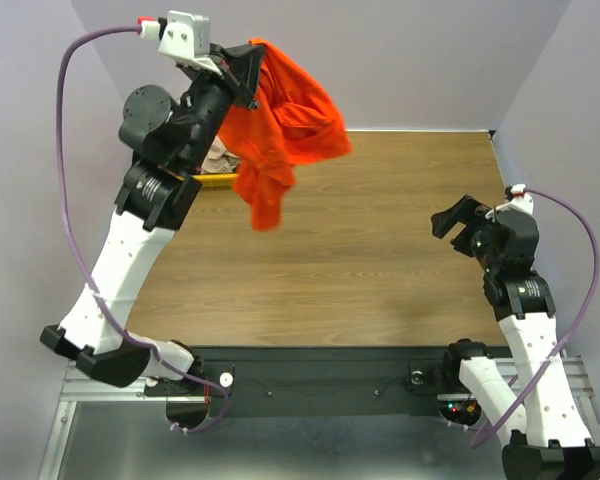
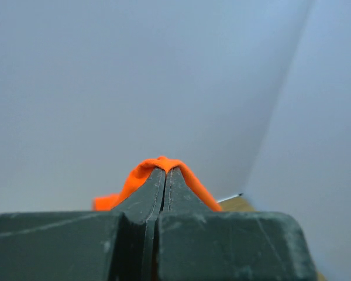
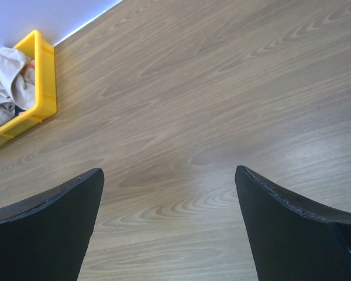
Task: Fold and stack the t-shirts
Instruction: Move the tshirt to the center of the board, then flatten out the tshirt
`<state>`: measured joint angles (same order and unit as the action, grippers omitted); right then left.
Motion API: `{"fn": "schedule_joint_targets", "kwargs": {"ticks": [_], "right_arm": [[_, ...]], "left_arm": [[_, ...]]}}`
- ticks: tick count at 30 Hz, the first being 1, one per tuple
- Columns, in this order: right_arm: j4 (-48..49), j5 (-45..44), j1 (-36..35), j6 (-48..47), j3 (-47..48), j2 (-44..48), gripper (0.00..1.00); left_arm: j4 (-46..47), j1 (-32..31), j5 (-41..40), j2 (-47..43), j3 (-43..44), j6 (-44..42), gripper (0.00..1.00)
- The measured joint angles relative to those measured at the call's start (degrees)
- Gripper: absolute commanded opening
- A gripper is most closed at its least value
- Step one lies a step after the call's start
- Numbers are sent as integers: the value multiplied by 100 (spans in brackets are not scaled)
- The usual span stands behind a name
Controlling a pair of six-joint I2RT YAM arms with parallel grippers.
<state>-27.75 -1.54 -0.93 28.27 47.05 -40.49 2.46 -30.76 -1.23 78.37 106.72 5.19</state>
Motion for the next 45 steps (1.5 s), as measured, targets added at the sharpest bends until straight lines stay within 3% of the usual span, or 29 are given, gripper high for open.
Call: {"fn": "schedule_joint_targets", "kwargs": {"ticks": [4, 8, 9, 10, 11, 12, 14, 18, 21, 25, 30, 38, 42, 45], "right_arm": [[-9, -42, 0, 2, -105, 267, 100], [-13, -140, 0, 4, -116, 592, 100], [-11, -168, 0, 4, -127, 669, 100], [-11, -184, 0, 4, -144, 726, 100], [-13, -197, 2, 9, -175, 789, 100], [-26, -212, 2, 15, -208, 813, 100], [-33, -210, 2, 15, -289, 715, 100], [-111, 59, 2, 0, -461, 175, 100], [-133, 411, 2, -4, -640, -391, 100], [-219, 848, -42, 17, -1054, -966, 100], [-225, 962, -525, 190, -1464, -966, 100], [-195, 492, -2789, 1051, -1794, -1416, 100], [-162, -55, -4411, 1670, -1705, -2087, 100], [-127, -450, -5014, 1969, -1451, -2693, 100]], "left_arm": [[234, -452, 149, -339, -225, 26, 0], [660, -577, -4, -542, -1104, 269, 0], [710, -577, -76, -531, -1292, 319, 8], [772, -577, -181, -457, -1576, 398, 25], [835, -577, -267, -369, -1788, 468, 46], [852, -577, -452, -216, -2048, 549, 81], [776, -575, -798, 129, -2387, 732, 99], [199, -525, -1414, 863, -3038, 1130, 99], [-129, -433, -1799, 846, -3803, 1578, 99], [-448, -326, -2166, 155, -5031, 2406, 99], [-678, -304, -2208, -1078, -6341, 3394, 99], [-1403, -304, -2330, -1263, -7385, 4524, 99], [-1539, -297, -2424, -1261, -7466, 4802, 99], [-1499, -245, -2463, -1283, -7534, 4911, 99]]}}
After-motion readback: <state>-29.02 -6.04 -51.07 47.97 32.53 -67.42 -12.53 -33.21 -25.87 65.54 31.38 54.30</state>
